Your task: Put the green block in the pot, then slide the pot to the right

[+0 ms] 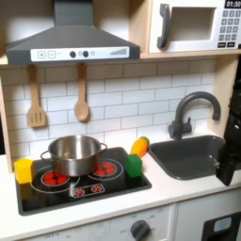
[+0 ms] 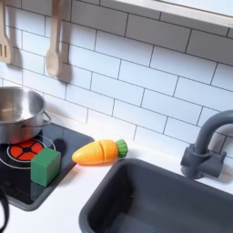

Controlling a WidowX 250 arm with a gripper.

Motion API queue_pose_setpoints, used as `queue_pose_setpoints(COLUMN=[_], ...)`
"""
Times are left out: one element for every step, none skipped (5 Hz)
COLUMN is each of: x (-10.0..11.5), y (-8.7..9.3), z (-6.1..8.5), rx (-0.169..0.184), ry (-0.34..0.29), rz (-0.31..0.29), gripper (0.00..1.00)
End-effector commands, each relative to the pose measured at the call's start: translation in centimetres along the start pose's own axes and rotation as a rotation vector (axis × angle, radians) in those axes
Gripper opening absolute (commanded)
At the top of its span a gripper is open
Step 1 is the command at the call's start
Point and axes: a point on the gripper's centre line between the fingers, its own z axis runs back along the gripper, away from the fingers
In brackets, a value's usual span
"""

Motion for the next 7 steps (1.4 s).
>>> queue_pose_setpoints(x=[0.0,1.6,2.6,4.2,6.1,7.7,9.5], y=[0.0,0.4,0.7,1.4,2.2,2.7,3.0], z=[0.0,-0.4,-1.0,-1.1,-1.4,-1.6,-1.8], rx=[0.0,0.009,0.016,0.02,0.026,0.026,0.038], ry=[0.001,-0.009,0.015,0.008,0.0,-0.013,-0.021], rz=[0.002,0.021,0.032,0.038,0.046,0.047,0.044], gripper=[1.0,1.0,1.0,1.0,1.0,1.0,1.0])
